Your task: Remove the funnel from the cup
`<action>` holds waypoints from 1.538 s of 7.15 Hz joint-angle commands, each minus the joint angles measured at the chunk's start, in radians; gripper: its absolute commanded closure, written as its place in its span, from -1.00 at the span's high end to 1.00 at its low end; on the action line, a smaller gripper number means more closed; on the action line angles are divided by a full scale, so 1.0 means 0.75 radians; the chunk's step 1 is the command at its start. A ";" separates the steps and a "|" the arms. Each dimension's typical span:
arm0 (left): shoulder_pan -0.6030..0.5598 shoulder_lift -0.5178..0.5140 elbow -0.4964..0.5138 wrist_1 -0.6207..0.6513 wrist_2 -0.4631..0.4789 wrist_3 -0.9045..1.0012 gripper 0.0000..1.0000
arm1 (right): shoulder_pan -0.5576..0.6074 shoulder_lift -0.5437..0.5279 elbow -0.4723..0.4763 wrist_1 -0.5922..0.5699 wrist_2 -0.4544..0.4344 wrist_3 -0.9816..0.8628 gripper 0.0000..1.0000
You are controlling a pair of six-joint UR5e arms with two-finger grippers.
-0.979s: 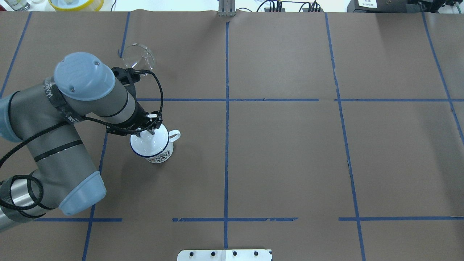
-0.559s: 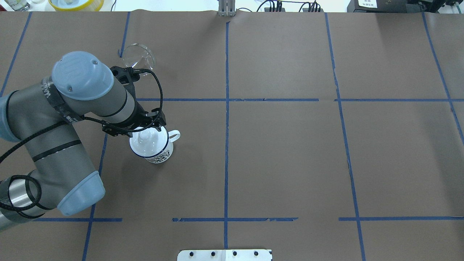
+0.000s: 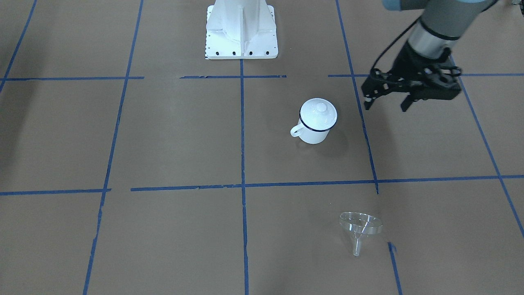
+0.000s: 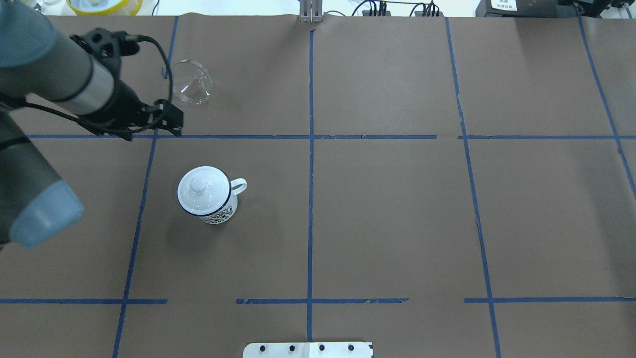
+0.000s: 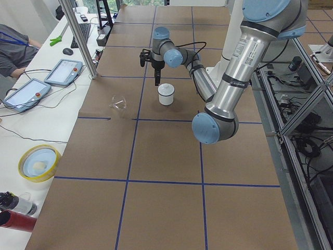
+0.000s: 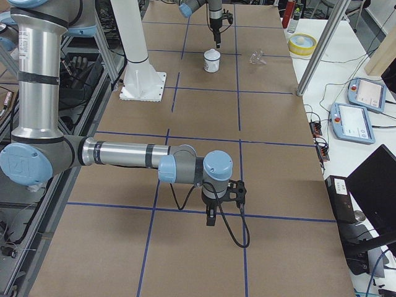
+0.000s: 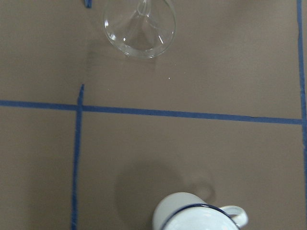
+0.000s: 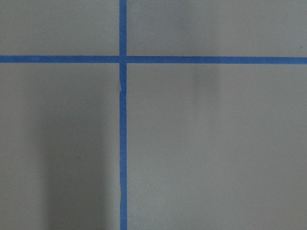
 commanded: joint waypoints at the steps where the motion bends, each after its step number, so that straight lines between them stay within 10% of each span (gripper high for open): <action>1: -0.354 0.232 0.043 0.001 -0.097 0.622 1.00 | 0.000 0.000 -0.001 0.000 0.000 0.000 1.00; 4: -0.759 0.500 0.267 0.000 -0.240 1.113 1.00 | 0.000 0.000 0.001 0.000 0.000 0.000 1.00; 11: -0.774 0.595 0.326 0.026 -0.240 1.110 1.00 | 0.000 0.000 0.001 0.000 0.000 0.000 1.00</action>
